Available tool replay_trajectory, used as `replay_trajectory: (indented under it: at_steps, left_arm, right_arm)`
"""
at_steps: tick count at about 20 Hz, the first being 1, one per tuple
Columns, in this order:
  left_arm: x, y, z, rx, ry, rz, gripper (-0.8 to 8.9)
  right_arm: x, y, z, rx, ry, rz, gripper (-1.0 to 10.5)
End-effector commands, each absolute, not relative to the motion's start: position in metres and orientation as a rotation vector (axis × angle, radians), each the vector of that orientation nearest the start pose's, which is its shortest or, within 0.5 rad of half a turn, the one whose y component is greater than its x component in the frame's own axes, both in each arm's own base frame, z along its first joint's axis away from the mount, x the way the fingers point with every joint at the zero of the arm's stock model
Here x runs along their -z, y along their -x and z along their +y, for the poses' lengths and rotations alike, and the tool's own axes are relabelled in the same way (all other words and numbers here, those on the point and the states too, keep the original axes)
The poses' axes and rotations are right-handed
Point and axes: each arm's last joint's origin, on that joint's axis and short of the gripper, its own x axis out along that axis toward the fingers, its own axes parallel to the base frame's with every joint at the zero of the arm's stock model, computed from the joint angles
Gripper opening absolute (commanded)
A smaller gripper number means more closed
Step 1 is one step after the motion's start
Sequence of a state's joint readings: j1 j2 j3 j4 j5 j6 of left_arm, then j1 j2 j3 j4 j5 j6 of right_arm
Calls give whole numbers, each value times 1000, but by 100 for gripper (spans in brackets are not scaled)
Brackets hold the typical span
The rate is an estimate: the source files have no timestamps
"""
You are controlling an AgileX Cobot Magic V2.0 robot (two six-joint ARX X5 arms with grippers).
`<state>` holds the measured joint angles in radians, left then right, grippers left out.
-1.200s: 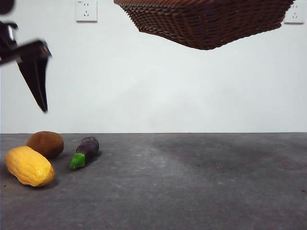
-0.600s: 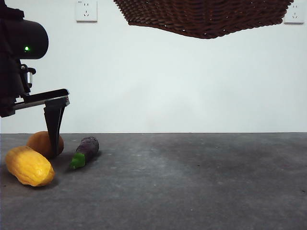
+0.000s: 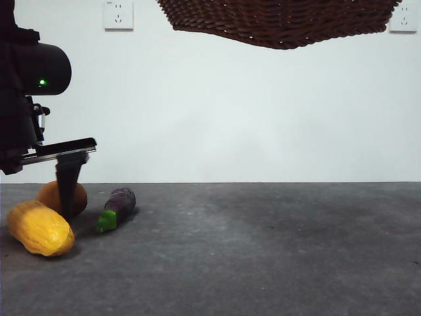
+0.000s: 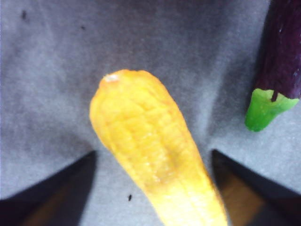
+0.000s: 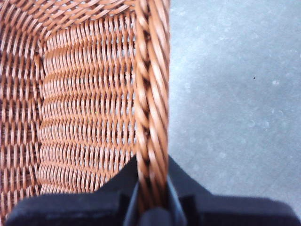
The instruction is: Help me put the vegetables on the table into the basket
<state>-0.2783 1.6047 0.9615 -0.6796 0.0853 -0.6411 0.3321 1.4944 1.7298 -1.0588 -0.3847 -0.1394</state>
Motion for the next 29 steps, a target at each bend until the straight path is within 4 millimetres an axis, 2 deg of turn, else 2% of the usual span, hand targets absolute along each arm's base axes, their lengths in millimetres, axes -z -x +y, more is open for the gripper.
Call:
replay_trajectory:
  at_steps: [1, 6, 9, 11, 14, 18, 22, 26, 29]
  left_arm:
    - [-172, -273, -81, -118, 396, 1375, 50]
    - [-172, -273, -82, -106, 385, 1373, -8]
    - [-176, -272, -82, 7, 284, 1363, -8]
    - [-191, -268, -81, 79, 226, 1299, -8]
    - [-235, -254, -77, 201, 157, 1087, -8]
    - [-298, -204, -63, 320, 76, 820, -8]
    - [-342, -139, -49, 522, 136, 589, -8]
    - [-354, -90, -40, 655, 108, 485, -8]
    - [-353, -76, -39, 716, 66, 484, -8]
  right_arm:
    - [-416, -267, 105, -746, 96, 774, -12]
    - [-416, -267, 105, -763, 91, 772, -12]
    - [-415, -267, 105, -761, 88, 781, -12]
    - [-414, -265, 104, -756, 89, 800, -12]
    - [-412, -265, 104, -745, 90, 826, -12]
    - [-409, -265, 104, -735, 72, 862, -12]
    - [-397, -275, 111, -711, 57, 923, -12]
    - [-366, -284, 135, -722, 90, 1020, -12]
    - [-332, -288, 160, -755, 88, 1063, -12]
